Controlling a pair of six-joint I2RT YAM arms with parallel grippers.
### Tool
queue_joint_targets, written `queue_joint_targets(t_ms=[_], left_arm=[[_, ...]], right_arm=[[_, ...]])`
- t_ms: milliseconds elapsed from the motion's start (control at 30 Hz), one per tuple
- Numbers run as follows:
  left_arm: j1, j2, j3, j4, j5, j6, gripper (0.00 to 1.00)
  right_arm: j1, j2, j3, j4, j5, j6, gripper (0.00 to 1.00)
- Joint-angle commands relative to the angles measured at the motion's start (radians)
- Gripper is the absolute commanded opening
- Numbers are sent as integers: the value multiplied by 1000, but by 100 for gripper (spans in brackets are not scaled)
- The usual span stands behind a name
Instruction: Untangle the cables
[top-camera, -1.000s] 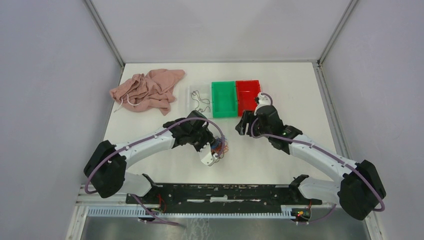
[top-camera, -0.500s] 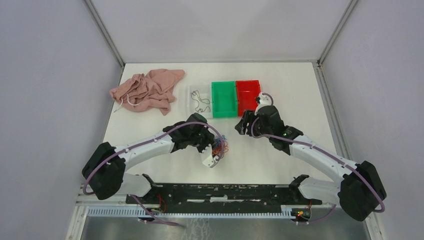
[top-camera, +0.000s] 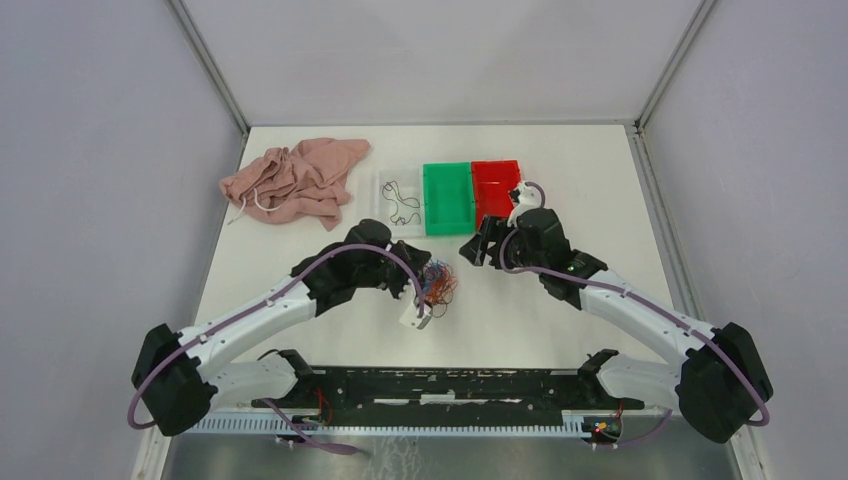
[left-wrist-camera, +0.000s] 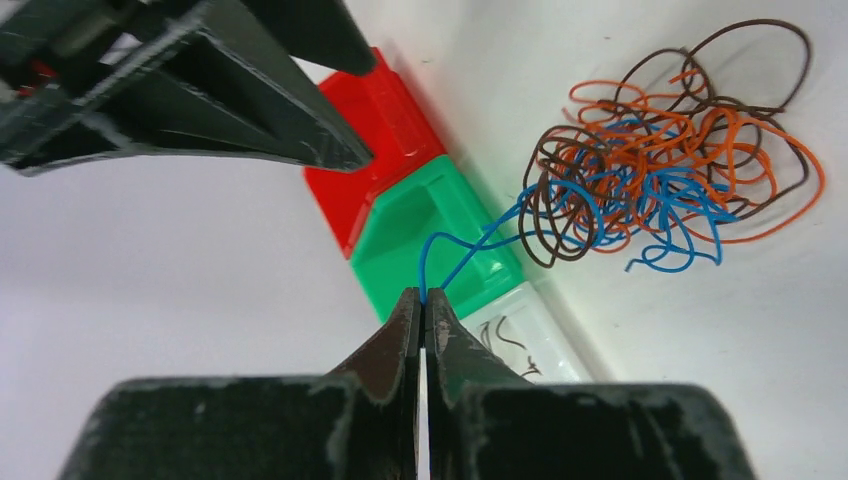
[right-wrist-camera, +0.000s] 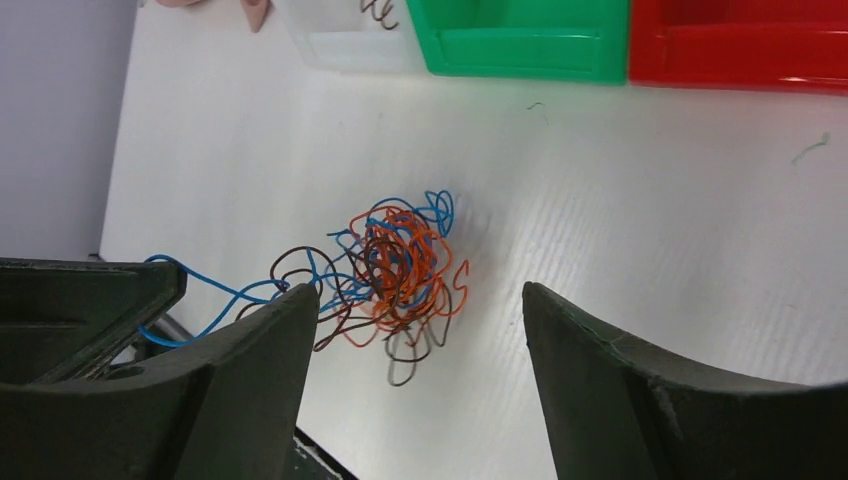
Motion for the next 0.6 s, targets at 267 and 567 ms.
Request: queue_joint_targets(t_ms=[267,567], left_arm=[[-7,-133,49,-33,67,-56,3],[-25,-97,165,-68,40,-354,3]], right_arm=[[5,50,12,297,-233,129,86],[29,2,-35,339,-264,111,85]])
